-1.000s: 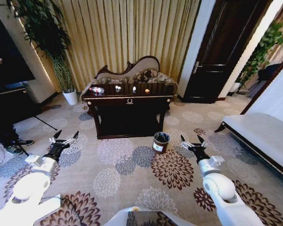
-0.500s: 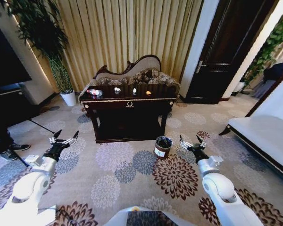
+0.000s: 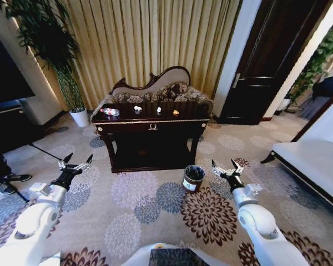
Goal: Move to the front of the table and place the trash on the table into the trash bin.
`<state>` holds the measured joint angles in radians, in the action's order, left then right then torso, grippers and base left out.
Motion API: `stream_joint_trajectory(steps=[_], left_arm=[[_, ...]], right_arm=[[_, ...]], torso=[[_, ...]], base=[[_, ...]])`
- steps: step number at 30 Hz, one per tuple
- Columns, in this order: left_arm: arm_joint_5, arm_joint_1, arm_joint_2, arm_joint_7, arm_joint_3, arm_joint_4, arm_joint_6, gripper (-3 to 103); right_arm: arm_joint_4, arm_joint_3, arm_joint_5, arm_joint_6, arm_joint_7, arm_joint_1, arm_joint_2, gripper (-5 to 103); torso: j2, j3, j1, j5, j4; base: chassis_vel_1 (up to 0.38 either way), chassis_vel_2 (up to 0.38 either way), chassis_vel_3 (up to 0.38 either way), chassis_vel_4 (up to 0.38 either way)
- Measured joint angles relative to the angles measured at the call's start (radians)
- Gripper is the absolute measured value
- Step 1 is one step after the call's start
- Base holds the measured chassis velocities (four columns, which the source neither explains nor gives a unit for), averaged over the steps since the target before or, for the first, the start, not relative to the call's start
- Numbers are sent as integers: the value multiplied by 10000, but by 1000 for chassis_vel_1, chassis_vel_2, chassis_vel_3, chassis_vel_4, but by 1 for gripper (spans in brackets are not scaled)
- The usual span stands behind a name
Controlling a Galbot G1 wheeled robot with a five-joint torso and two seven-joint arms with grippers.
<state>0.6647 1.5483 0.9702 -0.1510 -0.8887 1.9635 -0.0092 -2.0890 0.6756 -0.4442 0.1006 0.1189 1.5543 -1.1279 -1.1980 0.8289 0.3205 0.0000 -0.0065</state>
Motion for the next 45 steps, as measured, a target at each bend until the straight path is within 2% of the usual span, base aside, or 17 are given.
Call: stream_joint_trajectory(steps=[45], left_arm=[[-23, -27, 43, -34, 46, -58, -47, 100]], right_arm=[[42, -55, 174, -140, 0, 70, -53, 100]], torso=[[0, 0, 1, -1, -1]], base=[[-146, 147, 137, -146]])
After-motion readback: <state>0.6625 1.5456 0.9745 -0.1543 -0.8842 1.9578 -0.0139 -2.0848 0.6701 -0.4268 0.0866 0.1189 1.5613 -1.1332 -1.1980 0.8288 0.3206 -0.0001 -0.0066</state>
